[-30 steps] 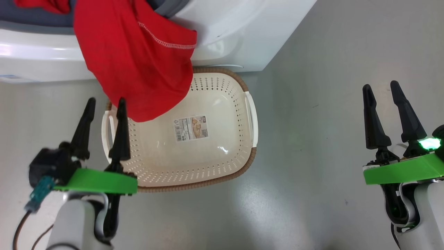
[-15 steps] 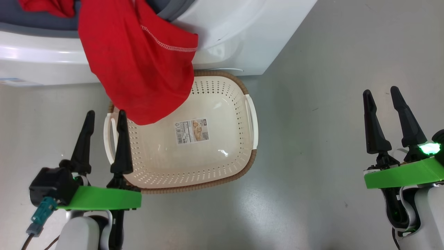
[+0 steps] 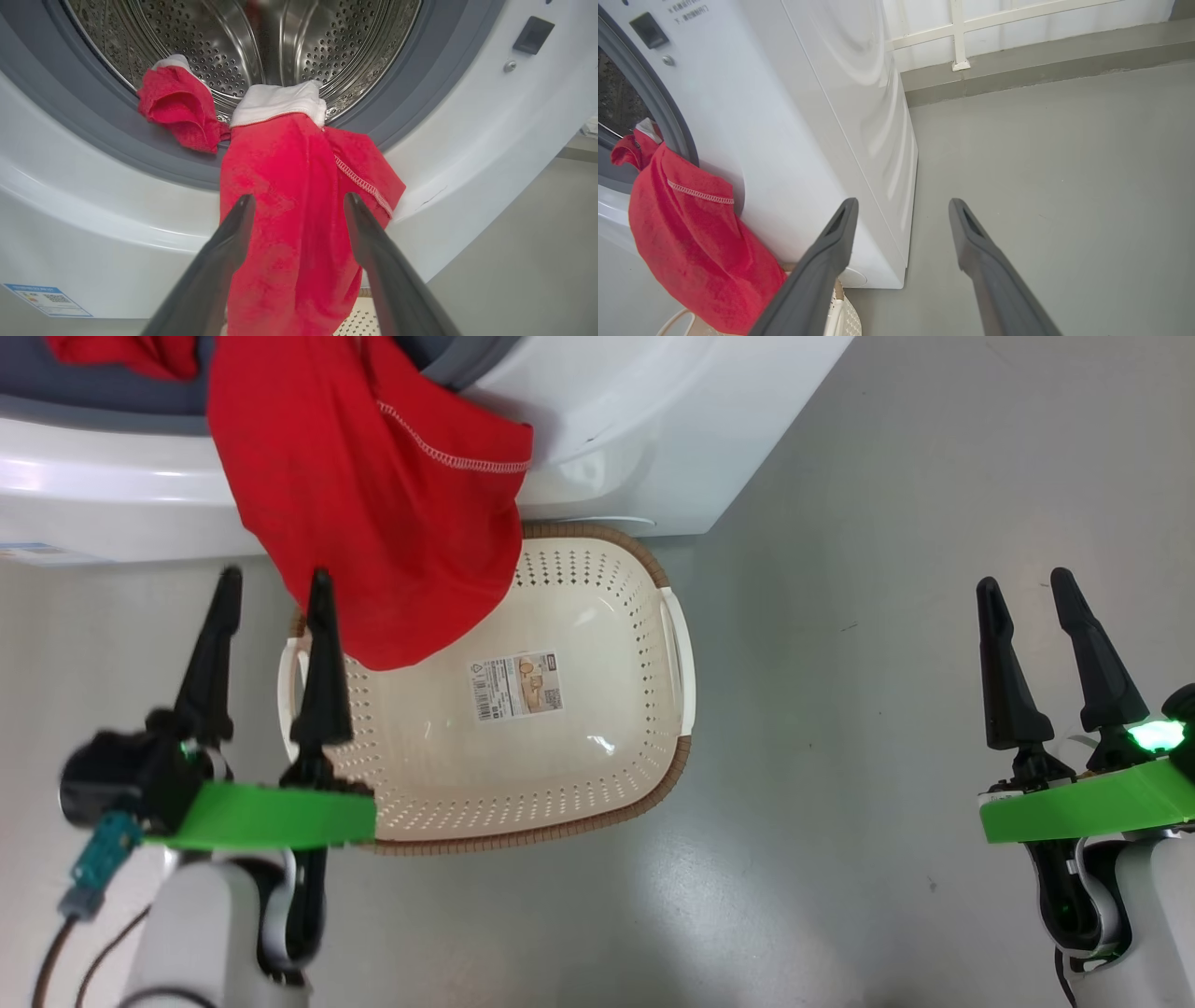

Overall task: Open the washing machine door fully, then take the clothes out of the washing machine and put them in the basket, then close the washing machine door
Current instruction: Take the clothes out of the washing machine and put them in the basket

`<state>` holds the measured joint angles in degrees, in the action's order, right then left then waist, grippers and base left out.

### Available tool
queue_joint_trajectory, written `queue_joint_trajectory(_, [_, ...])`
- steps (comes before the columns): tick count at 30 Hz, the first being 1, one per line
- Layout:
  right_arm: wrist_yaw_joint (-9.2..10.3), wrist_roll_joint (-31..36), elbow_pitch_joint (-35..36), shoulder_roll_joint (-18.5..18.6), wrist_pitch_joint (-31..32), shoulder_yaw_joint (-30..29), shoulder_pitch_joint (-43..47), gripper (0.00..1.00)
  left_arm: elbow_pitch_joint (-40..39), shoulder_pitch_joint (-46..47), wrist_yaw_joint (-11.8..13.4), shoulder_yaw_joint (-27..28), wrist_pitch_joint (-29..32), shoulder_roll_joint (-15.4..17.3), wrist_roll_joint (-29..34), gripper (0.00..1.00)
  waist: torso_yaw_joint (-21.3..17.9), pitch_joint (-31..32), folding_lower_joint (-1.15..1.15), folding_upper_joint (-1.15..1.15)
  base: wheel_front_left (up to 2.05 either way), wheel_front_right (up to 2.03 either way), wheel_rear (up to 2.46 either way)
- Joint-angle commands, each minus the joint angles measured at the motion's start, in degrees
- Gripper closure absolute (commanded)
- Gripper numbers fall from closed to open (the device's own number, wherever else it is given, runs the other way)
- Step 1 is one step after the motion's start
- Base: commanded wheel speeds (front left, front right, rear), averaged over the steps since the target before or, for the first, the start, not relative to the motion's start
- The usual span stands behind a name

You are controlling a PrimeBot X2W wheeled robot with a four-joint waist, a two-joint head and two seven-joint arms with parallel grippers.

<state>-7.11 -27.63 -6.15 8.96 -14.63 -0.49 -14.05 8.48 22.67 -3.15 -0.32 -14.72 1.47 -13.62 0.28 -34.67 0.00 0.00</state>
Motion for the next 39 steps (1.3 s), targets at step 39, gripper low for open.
queue_joint_trajectory(39, [-0.37,0.5,1.5,-0.2,-0.4,1.5,-0.4,0.00,45.1,48.2,-2.8,-4.5,16.9,3.5,2.6,0.00,-0.7,-3.1,0.00,0.00,0.00,0.00,0.00])
